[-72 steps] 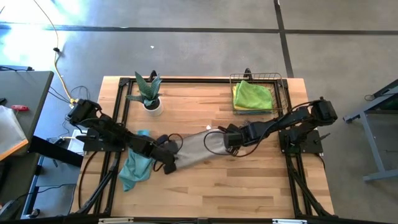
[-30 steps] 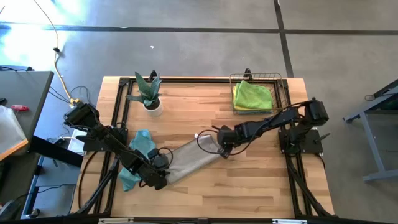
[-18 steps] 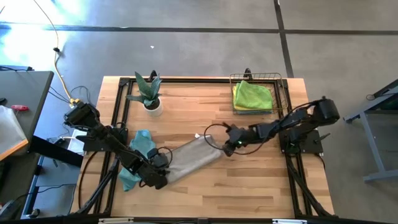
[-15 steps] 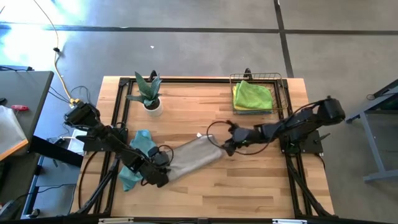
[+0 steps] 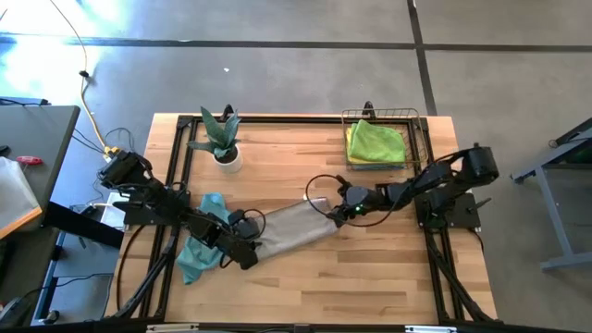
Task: Fold microfiber towels
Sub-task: Fold the gray towel
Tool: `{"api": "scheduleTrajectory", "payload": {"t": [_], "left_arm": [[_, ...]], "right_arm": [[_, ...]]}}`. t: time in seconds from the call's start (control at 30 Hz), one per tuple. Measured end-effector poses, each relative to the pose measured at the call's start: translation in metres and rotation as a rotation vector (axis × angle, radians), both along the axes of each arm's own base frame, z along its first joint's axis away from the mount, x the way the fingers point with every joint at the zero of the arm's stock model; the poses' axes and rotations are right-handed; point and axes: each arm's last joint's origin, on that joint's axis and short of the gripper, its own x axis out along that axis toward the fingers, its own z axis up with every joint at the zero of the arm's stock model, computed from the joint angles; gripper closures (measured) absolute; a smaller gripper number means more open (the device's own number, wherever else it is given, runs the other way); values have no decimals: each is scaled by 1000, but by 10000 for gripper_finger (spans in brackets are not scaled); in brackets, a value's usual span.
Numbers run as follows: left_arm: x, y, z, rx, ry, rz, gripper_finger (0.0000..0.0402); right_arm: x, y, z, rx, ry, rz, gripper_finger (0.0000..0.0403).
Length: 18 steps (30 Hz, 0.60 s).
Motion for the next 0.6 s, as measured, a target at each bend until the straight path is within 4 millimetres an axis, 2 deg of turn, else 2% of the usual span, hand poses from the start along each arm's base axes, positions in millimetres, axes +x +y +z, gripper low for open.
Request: {"api": "scheduleTrajectory", "payload": {"t": [0.2, 0.43, 0.6], "left_arm": [[4, 8, 0, 1, 8, -9, 275], [8, 14, 1, 20, 2, -29, 275], [10, 18, 2, 20, -2, -23, 275]], "right_arm": [[4, 0, -6, -2, 14, 16, 221], [10, 2, -1, -23, -83, 42, 222], [10, 2, -1, -21, -79, 43, 244]]}}
